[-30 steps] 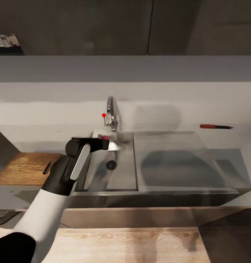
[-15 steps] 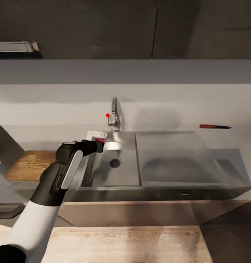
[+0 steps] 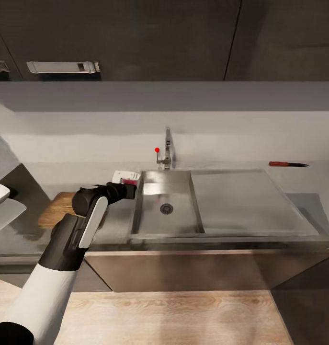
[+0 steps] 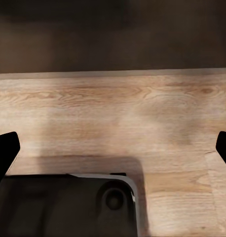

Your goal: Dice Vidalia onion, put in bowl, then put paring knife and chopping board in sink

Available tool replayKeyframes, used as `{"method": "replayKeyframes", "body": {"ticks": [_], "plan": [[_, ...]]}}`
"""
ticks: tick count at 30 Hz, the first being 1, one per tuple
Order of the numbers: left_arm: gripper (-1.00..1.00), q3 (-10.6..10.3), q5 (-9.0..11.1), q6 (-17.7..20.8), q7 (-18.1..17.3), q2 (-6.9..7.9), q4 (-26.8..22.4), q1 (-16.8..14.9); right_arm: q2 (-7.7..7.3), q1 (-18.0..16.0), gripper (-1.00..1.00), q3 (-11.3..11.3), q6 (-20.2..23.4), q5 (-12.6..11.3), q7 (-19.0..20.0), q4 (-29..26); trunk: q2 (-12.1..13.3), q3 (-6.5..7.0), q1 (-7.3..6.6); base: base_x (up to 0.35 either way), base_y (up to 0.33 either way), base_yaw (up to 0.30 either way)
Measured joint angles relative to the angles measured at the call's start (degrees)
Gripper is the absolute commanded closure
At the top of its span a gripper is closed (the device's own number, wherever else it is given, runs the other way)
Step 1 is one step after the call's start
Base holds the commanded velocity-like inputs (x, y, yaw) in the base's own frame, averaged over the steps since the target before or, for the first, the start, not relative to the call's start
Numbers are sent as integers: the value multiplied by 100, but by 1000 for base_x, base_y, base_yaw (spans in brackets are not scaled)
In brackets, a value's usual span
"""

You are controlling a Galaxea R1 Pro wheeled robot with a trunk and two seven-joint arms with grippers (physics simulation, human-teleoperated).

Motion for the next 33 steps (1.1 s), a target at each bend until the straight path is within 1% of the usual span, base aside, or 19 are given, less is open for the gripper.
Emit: {"method": "replayKeyframes", "body": {"ticks": [33], "plan": [[100,0,7,0,-5,9,46,8,-2,0,-100,0,-9,-7,0,-2,1,299,1,-33,294,0]]}}
